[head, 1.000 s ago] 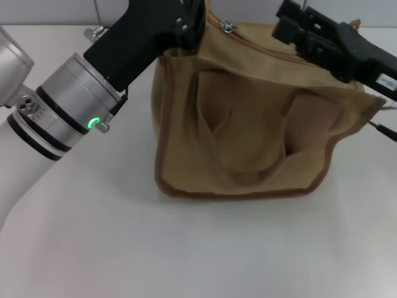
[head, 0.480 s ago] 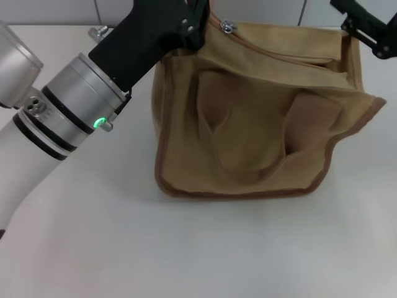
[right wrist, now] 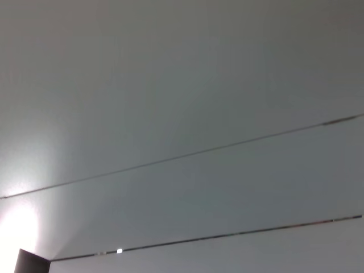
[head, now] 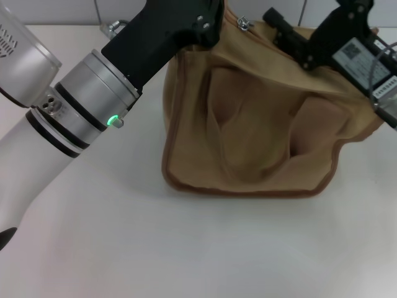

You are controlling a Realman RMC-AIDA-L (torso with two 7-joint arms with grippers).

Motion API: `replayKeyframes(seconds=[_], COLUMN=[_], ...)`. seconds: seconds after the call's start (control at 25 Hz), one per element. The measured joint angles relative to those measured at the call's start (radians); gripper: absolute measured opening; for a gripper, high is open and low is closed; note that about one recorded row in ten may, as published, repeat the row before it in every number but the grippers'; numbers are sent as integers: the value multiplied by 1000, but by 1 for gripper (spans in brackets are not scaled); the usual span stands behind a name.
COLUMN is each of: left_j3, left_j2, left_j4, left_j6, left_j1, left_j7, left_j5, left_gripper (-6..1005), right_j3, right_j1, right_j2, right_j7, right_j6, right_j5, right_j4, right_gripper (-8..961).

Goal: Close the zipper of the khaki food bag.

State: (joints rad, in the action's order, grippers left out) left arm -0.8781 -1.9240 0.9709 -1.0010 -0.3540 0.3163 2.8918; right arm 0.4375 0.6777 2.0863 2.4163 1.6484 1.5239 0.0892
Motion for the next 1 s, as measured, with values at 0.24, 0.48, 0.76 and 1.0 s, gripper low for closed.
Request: replayKeyframes(seconds=[0.24,0.48,0.76,1.0], left_j3=[-1,-4,-10,-4], left_j2=[-2,-8,-19,-22], left_j4=[1,3,15,31], left_j6=[2,17,40,54], left_j1=[2,-1,-3,-3], left_j7=[-2,-2,-17,-29], left_j5=[0,0,0,0], left_gripper=[54,56,58,60], right_j3=[6,18,31,38], right_j1=[5,-21,-30,-19], right_j2=[3,2,-2,-2], right_j7=[-22,-33,-33,-33], right_j6=[13,31,52,30], right_j5=[9,11,14,15], right_j4=[-24,-23,-20,-18], right_gripper=[760,760,760,760])
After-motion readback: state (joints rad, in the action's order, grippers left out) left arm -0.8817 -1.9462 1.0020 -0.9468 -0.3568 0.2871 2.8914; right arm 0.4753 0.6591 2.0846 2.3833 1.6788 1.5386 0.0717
